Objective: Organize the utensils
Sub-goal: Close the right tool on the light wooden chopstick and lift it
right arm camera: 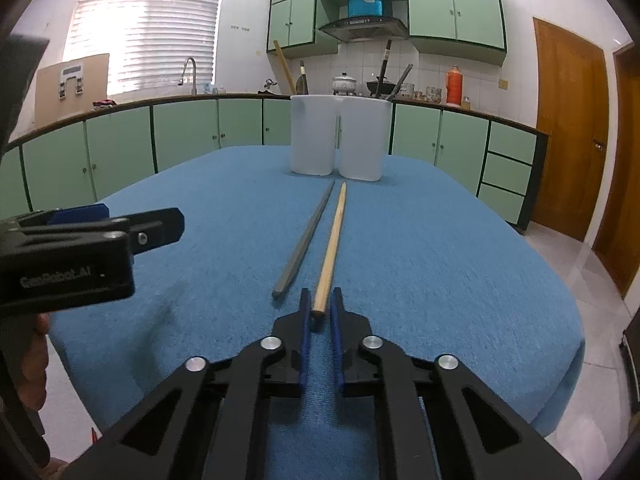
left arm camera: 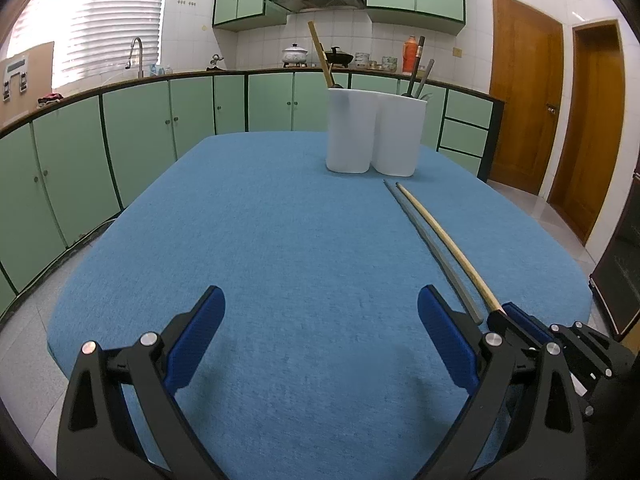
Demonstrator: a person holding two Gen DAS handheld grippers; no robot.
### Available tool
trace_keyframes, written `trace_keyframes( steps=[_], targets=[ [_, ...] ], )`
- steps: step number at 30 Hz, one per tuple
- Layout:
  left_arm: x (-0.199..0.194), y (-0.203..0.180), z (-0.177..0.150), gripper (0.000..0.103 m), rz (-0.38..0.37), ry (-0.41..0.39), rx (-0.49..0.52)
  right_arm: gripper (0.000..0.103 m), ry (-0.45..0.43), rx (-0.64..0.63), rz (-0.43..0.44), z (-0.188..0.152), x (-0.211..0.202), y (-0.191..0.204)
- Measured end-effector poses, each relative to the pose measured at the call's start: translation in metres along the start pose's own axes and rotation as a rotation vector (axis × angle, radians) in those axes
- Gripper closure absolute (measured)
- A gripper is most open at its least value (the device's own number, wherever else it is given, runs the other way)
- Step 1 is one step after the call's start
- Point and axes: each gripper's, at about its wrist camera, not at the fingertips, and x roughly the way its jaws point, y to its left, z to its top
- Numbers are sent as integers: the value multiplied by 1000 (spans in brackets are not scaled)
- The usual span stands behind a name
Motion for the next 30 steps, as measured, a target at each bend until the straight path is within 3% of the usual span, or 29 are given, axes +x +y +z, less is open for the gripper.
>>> trace_keyframes(
  steps=[11,23,25,27,30],
  targets=[
    [-1,-11,0,9,-23,-5,-8,97,-36,25,-50,0,-10,-9],
    [8,-49,-4,9,-96,14,19,97,-55,122,-156,-3,-21,-49],
    [12,-54,-6,13,-101,24,20,97,-57,139,-163,-4,-21,-55],
    [17,-59,-7,26,-108,46,24,97,-57,154,-168,-5,-22,-61],
    [25,-65,-10,28,-131,77,22,97,-59,175,-174,-6,-24,-69]
  ],
)
